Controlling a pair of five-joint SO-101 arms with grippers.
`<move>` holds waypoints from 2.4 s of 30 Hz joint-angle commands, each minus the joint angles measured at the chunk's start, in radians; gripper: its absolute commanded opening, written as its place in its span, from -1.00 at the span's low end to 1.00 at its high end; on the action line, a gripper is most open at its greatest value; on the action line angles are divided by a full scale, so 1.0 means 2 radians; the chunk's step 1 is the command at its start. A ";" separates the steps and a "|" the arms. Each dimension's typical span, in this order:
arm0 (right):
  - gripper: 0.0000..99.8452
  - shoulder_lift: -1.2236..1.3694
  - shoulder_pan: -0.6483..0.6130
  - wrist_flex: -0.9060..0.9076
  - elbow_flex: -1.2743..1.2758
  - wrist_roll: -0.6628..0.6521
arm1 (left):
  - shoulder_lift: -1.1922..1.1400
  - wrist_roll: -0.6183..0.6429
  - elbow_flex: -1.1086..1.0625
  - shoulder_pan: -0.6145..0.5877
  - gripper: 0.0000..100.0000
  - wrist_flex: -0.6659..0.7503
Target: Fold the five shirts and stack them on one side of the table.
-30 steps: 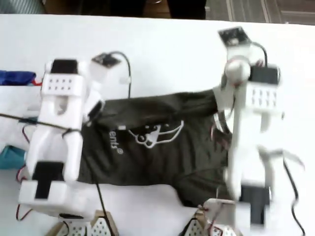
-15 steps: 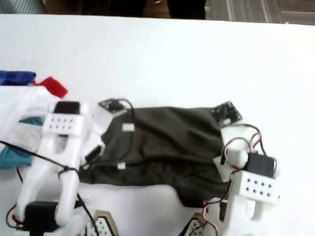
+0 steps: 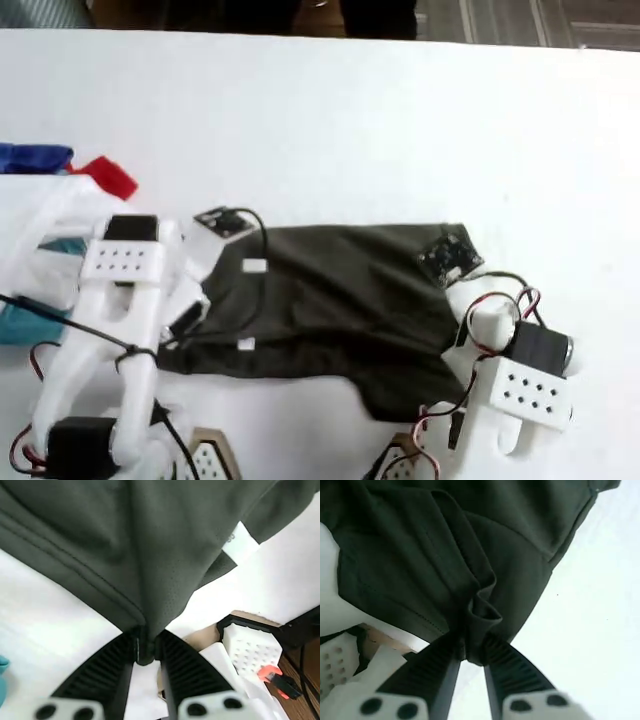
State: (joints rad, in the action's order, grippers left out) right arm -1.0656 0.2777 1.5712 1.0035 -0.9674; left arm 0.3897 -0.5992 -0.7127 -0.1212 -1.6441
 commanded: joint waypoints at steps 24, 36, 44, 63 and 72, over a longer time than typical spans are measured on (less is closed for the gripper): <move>-0.62 0.005 -0.033 -0.132 -0.069 0.135 | 0.005 0.020 0.147 -0.001 -0.56 0.077; -0.93 0.339 -0.167 -0.300 -0.137 0.270 | -0.341 0.081 0.257 0.031 -0.95 0.170; -0.65 0.565 -0.153 -0.303 -0.262 0.269 | -0.499 0.101 0.426 0.028 -0.95 0.118; -0.66 1.012 -0.102 -0.095 -0.918 0.271 | -0.820 0.123 1.045 0.022 -0.95 -0.068; -0.66 1.106 -0.107 0.096 -1.208 0.272 | -0.754 0.123 1.023 0.013 -0.95 -0.072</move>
State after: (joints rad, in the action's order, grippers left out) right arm 1.1439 0.0399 1.6540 -1.2290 -0.4319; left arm -1.2367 -0.3583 1.3663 -0.0706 -1.7714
